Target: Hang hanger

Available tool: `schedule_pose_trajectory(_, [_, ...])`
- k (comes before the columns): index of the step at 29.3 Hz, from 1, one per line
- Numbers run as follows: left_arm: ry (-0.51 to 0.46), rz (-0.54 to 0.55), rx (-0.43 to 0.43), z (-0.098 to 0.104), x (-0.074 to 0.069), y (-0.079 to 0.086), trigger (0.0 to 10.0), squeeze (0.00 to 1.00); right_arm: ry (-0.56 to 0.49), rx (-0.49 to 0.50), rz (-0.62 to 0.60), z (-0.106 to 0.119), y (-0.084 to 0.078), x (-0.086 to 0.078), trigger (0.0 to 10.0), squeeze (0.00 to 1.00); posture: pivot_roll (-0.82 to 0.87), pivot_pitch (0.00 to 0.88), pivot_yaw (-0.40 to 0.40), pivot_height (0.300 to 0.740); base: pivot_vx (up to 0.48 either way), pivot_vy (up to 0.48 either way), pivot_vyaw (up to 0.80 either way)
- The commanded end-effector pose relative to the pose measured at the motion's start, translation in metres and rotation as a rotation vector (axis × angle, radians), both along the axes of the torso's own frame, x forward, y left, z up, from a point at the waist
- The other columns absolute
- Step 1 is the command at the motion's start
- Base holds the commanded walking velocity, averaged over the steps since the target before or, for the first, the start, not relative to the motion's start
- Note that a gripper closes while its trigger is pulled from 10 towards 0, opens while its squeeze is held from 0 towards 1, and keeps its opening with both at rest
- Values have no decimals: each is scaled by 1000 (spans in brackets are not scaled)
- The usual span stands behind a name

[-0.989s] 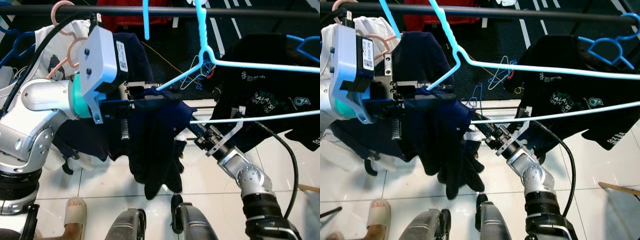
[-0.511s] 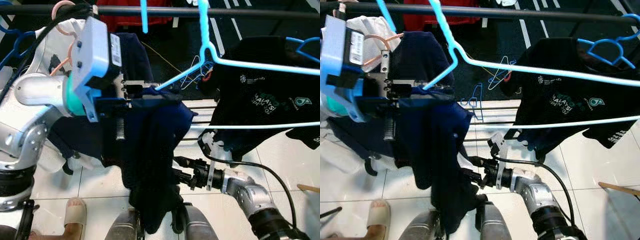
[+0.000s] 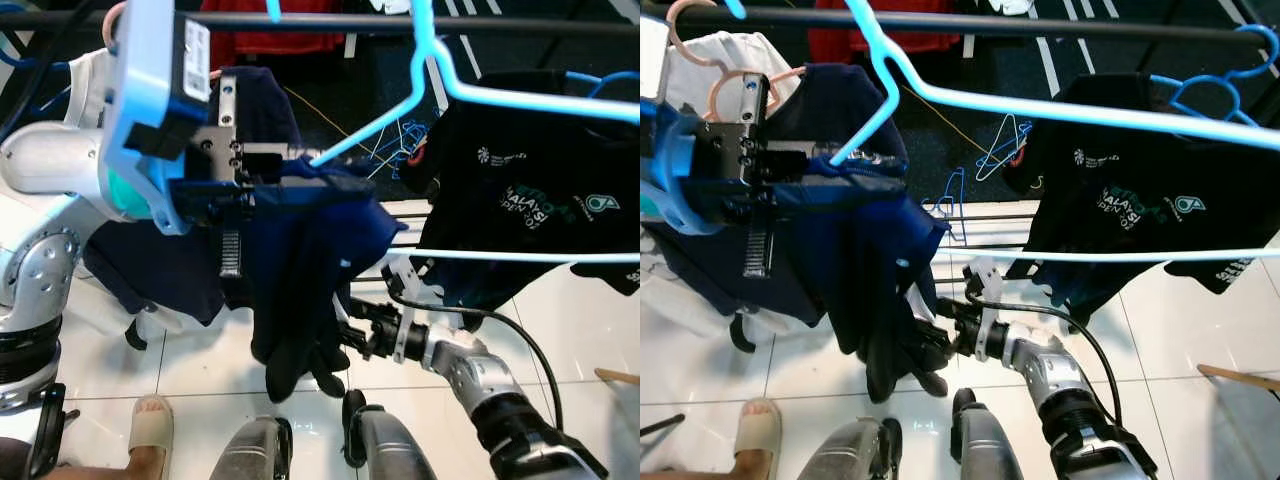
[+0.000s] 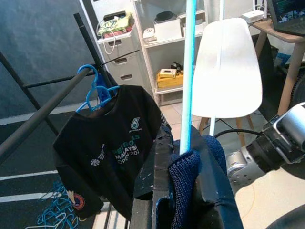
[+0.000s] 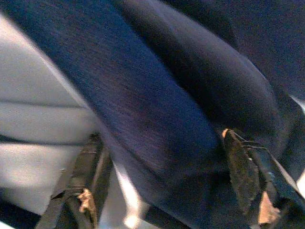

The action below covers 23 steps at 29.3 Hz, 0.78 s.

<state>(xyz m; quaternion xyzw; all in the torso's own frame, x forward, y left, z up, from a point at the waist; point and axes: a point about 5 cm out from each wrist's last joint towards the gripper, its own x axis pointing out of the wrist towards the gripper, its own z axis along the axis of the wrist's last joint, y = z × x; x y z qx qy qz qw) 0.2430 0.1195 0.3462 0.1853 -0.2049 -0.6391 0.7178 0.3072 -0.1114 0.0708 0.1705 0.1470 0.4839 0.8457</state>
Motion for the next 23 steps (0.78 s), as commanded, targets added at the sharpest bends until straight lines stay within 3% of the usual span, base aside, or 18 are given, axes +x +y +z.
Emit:
schedule_pose_trajectory(1, [-34, -14, 4, 6, -7, 0, 10000, 0, 23, 22, -22, -5, -2, -2, 0, 0, 14, 156, 86, 740, 0, 0, 0])
schedule_pose_trajectory(6, [-32, -6, 3, 6, -7, 0, 9961, 0, 26, 6, -51, -7, -7, 0, 0, 0, 17, 160, 80, 740, 0, 0, 0])
schedule_pose_trajectory(15, [-16, 35, 11, 0, -1, 1, 10000, 0, 13, -34, -242, -12, -31, 5, 0, 0, 6, 168, 80, 740, 0, 0, 0])
schedule_pose_trajectory(18, [-8, 49, 17, -2, 2, 2, 10000, 0, -11, -44, -381, -11, -48, 8, 0, 0, 2, 171, 83, 740, 0, 0, 0])
schedule_pose_trajectory(23, [-5, 85, 42, -6, 7, 3, 10000, 0, -52, -14, -446, -2, -59, 10, 0, 0, 1, 173, 83, 740, 0, 0, 0])
